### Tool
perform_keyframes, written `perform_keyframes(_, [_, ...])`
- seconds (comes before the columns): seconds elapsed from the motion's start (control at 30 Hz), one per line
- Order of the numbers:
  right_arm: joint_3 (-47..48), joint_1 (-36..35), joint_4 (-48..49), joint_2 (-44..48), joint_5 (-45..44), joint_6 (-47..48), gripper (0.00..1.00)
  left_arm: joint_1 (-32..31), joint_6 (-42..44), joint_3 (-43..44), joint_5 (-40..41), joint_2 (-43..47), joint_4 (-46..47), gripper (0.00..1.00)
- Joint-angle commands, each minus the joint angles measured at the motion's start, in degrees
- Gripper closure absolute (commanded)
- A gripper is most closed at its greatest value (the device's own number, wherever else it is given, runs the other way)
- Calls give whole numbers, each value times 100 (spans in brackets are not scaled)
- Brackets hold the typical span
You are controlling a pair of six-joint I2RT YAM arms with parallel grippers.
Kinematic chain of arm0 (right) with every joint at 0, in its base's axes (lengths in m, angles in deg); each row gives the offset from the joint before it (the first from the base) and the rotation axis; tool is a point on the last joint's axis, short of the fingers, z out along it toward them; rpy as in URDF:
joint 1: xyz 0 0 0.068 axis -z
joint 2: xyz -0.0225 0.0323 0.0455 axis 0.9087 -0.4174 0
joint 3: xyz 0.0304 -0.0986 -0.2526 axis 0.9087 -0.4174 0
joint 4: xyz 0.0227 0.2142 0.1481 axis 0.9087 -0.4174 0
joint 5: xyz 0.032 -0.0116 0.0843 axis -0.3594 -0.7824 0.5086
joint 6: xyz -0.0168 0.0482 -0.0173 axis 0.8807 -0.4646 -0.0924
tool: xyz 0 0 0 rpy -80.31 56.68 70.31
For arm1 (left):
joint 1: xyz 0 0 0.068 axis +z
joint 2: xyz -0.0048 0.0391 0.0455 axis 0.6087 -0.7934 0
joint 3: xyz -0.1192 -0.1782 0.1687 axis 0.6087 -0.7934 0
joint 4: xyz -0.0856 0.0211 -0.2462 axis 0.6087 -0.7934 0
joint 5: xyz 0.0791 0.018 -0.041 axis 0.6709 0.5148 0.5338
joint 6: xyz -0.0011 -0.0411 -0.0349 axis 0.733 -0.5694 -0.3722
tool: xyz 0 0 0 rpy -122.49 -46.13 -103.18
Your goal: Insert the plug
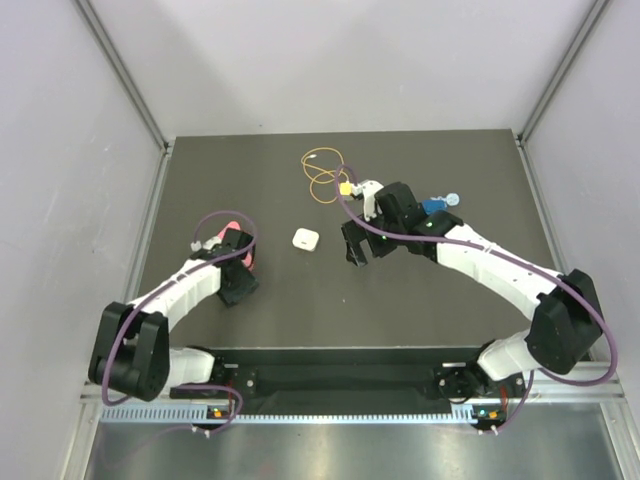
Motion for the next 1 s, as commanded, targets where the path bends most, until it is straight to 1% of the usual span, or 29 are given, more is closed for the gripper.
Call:
perform_keyframes(0.0, [-74,-117,126,307,-16,63,0,-310,-21,308,272,-202,216,47])
perform_keyframes(0.03, [-83,-134,118,324,-24,63,0,-371,-21,344,272,-220,225,42])
perform_keyframes(0.13, [-57,-152,100,351,-42,37,0,-433,-82,405,342,-80,-2,34])
perform_keyframes(0.2, [-31,-169,74,369,-51,19,0,-425,-65,423,632,61,-187,33])
perform_keyframes(0.3, [-30,-240,100,377,-59,11,0,-398,-82,318,1133,219,-478,33])
perform_keyframes(0.47, [13,-275,47,263,-77,-7,0,-372,-39,256,1371,176,-479,32])
perform_keyframes(0.73, [49,-337,74,272,-112,-25,0,-109,234,177,1442,-114,-145,32])
perform_keyframes(0.8, [31,-337,100,263,-121,-25,0,50,269,63,1266,-167,-39,34])
perform_keyframes(0.9, [-21,-337,100,237,-130,-25,0,76,287,-51,1125,-176,198,36])
perform_keyframes(0.97, [-100,-337,118,245,-130,-33,0,68,313,1,1099,-255,225,41])
